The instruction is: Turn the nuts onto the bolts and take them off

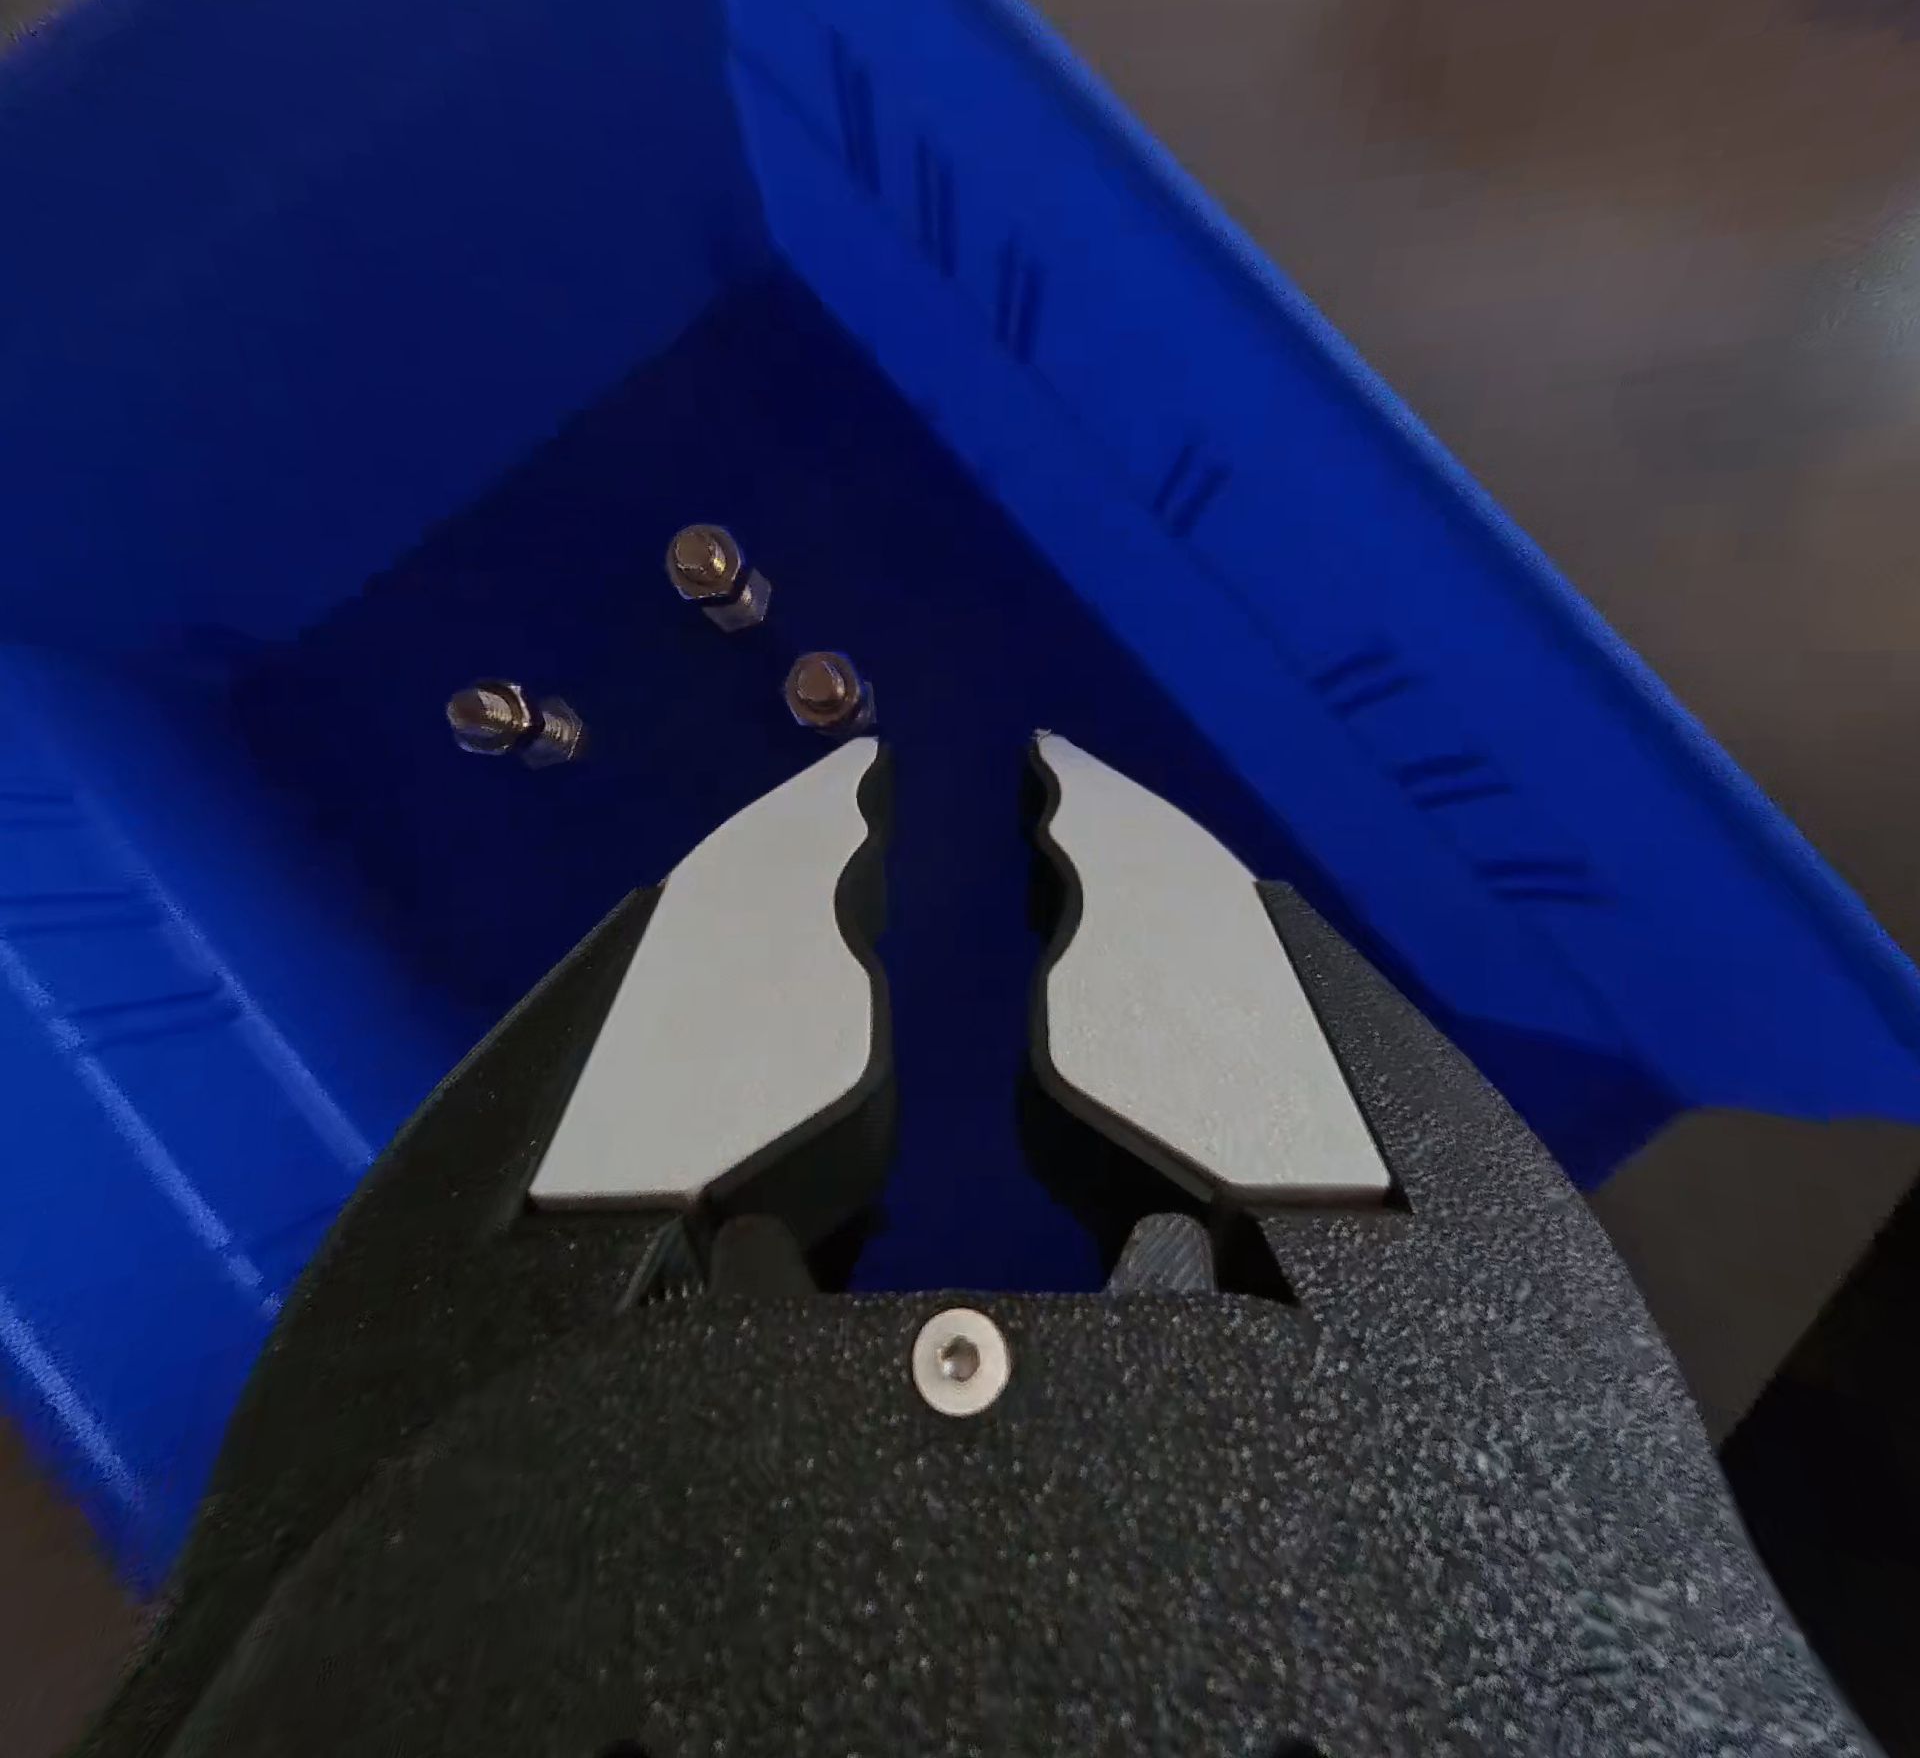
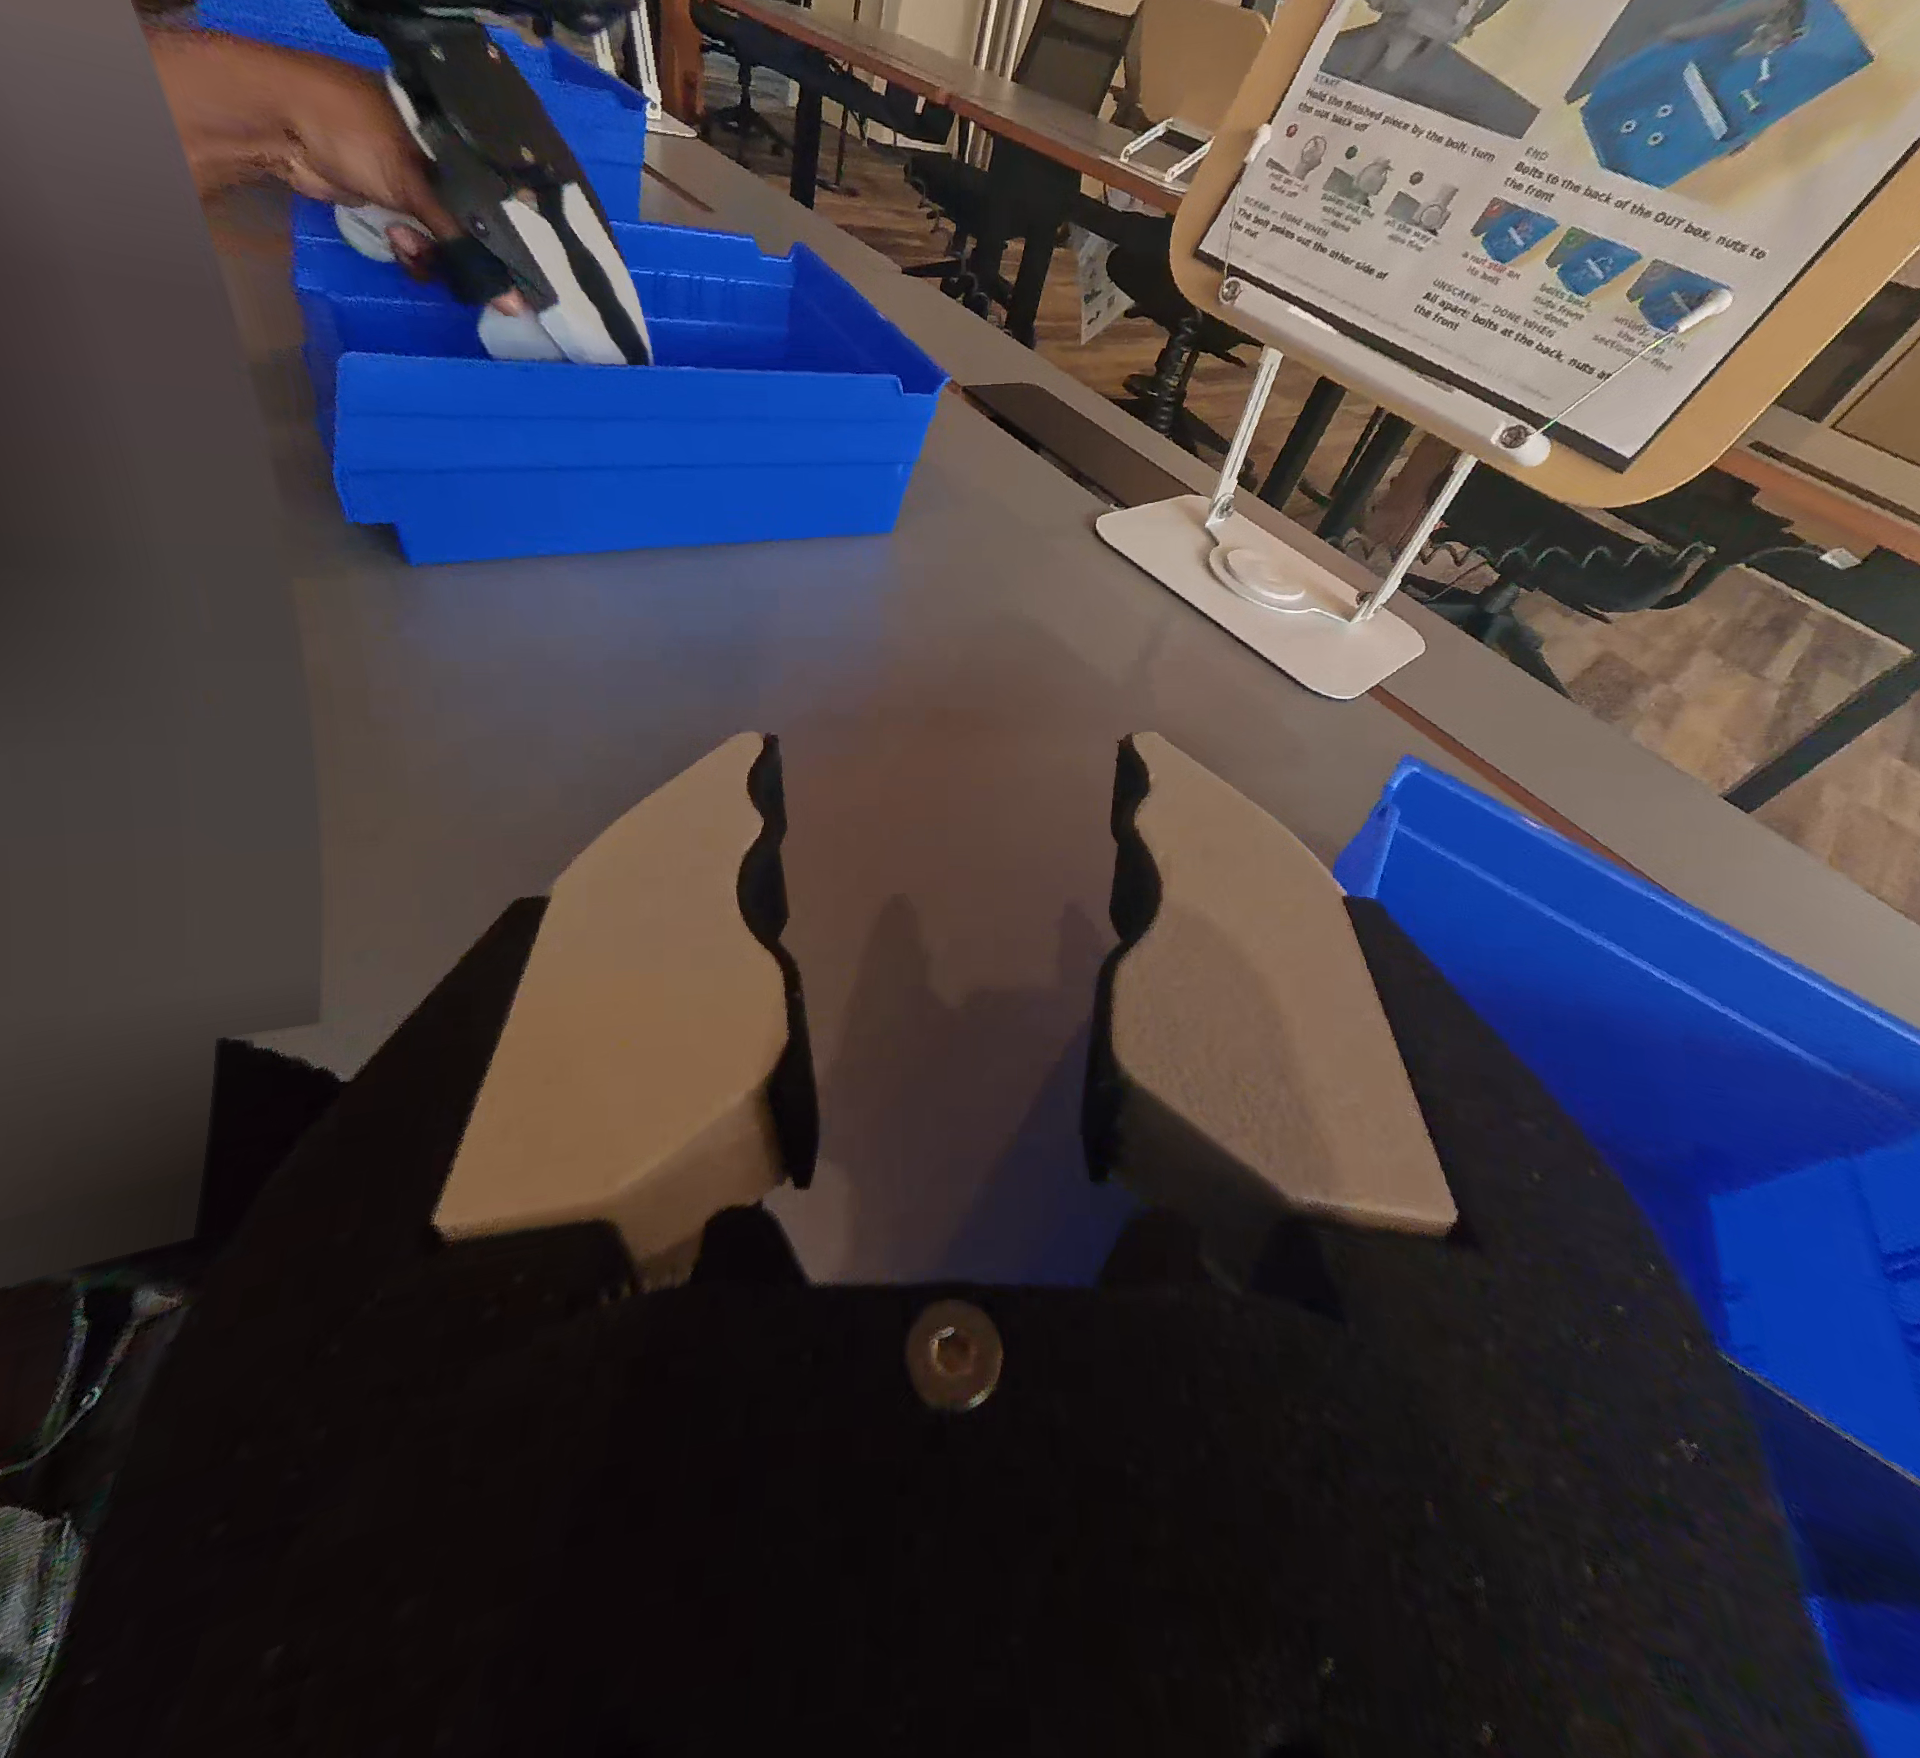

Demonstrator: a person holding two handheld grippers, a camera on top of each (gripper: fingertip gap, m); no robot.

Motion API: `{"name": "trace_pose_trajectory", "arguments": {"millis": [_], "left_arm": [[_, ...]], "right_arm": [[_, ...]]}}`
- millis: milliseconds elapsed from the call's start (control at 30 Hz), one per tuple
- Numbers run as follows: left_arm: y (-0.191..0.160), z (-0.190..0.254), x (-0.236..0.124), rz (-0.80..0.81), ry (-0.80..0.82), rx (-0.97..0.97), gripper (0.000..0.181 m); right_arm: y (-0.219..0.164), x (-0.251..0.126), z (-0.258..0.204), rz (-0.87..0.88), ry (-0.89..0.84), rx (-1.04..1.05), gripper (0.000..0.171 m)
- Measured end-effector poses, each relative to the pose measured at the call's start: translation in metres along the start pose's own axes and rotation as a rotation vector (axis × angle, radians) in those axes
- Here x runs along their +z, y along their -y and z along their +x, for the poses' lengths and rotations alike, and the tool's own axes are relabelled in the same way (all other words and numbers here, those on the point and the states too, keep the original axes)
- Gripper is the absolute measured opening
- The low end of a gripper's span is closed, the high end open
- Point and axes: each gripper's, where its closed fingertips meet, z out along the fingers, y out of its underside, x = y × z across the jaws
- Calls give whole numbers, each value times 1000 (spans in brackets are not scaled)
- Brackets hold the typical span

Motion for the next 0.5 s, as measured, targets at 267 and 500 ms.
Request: {"name": "trace_pose_trajectory", "arguments": {"millis": [267, 500], "left_arm": [[-8, -16, 29, 14, 111, -130, 40], [-13, -23, 24, -6, 224, -107, 52]], "right_arm": [[7, 0, -1, 15, 25, -25, 58], [14, 0, -5, 45, 52, -44, 58]]}}
